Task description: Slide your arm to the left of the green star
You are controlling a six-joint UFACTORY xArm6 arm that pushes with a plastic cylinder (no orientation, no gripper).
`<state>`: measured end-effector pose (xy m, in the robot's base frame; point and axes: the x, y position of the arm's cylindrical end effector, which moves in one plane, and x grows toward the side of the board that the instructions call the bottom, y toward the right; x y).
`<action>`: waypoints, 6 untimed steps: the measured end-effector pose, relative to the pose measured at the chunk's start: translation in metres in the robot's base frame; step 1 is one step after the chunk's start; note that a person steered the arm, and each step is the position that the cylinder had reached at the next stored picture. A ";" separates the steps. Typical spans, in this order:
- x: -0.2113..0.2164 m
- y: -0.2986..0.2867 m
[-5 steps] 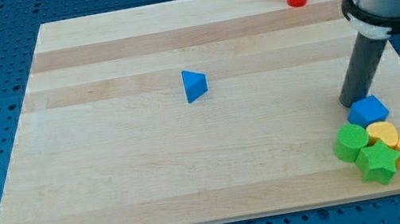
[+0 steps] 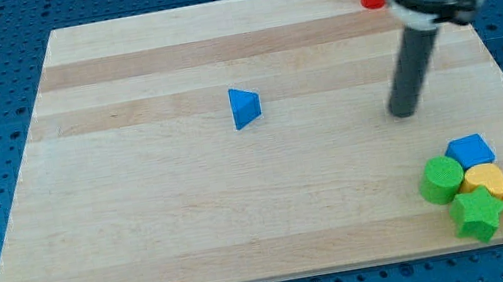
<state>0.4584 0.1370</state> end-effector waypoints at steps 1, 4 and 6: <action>0.017 -0.071; 0.133 -0.095; 0.145 -0.023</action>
